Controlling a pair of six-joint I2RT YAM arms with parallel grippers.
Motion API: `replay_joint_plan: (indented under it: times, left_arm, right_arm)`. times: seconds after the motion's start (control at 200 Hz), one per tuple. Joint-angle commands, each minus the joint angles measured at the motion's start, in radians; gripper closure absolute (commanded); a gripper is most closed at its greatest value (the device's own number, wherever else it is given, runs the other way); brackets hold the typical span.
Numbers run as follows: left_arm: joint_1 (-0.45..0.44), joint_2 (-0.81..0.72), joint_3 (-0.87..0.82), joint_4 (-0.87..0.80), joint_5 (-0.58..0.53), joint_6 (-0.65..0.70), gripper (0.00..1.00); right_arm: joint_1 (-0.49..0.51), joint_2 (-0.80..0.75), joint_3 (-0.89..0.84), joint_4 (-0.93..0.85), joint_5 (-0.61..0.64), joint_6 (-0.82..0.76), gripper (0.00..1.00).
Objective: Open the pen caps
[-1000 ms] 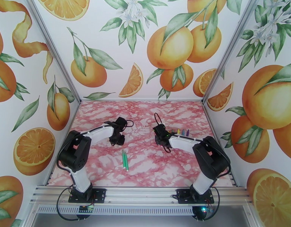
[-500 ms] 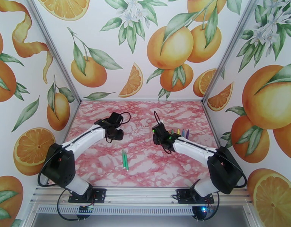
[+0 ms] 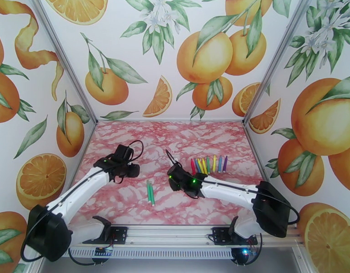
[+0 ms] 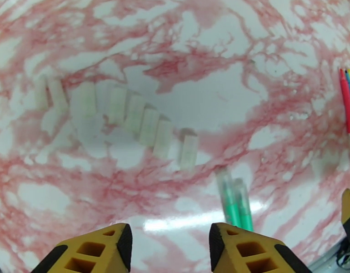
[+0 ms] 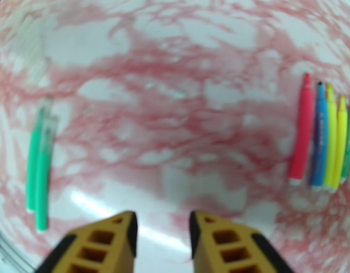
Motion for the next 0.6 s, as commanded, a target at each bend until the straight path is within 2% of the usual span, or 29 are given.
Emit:
replay_joint_plan:
  times: [0.0,0.215,0.595]
  left_arm:
    - [0.01,-0.049,-0.04,0.06,0.037,-0.033,0.48]
    - [0.033,-0.09,-0.107,0.083,0.04,-0.06,0.48]
    - [0.054,-0.153,-0.164,0.109,0.048,-0.081,0.48]
  right_arm:
    - [0.051,0.045,0.019,0.024,-0.049,0.046,0.63]
    - [0.128,0.14,0.07,0.081,-0.077,0.075,0.63]
    - [0.174,0.273,0.156,0.134,-0.127,0.099,0.62]
